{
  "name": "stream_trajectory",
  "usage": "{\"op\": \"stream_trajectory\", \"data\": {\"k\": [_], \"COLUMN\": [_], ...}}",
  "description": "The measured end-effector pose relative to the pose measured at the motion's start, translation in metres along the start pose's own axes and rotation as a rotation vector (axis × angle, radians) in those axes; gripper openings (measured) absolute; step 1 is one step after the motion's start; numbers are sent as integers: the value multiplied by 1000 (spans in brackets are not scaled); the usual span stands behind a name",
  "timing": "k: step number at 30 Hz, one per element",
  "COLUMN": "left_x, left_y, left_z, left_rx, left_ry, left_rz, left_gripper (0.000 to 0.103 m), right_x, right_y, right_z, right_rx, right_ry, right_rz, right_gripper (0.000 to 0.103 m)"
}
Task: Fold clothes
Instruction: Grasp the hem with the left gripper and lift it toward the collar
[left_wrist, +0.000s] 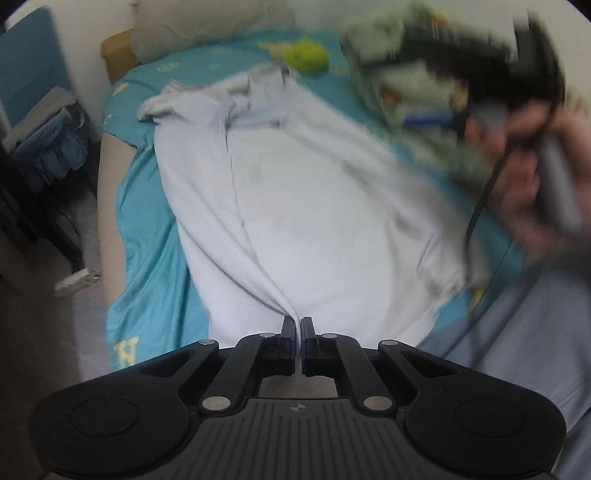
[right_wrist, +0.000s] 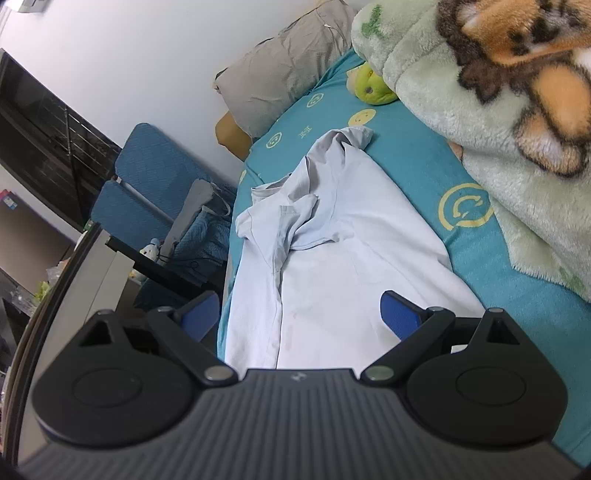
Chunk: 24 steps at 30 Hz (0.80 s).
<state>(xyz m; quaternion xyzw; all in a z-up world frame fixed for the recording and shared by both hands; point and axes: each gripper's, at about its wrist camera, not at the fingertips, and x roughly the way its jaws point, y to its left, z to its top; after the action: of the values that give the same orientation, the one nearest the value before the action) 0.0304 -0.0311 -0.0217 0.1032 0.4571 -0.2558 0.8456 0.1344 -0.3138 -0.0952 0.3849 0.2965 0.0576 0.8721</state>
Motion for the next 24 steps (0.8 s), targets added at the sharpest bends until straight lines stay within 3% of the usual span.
{"op": "stream_trajectory", "data": {"k": [3,5,8,14,20,22,24], "left_x": [-8,-13,-25,-42,-21,-9,5], "left_y": [-1,1,5,18,19,13,8], "left_z": [5,3,-4,-8,-12,-14,-15], "left_rx": [-47,-59,-87,-143,-127,-92,-63], "left_ry": [-79,-118,-159,-225,-147,-106,-63], "left_rz": [-37,-38,-42,-89,-65,-38,-15], "left_gripper": [3,3,3,1,3,18,26], "right_x": [10,30,60,132,147,149,155], "right_y": [1,1,0,10,15,12,11], "right_z": [-5,-12,-22,-67,-73,-69,-65], "right_rx": [15,54,112,187,137,140,122], "right_ry": [9,57,130,359,372,364,360], "right_rz": [81,126,193,251,221,230,230], "right_gripper": [93,74,73,73,73,73,73]}}
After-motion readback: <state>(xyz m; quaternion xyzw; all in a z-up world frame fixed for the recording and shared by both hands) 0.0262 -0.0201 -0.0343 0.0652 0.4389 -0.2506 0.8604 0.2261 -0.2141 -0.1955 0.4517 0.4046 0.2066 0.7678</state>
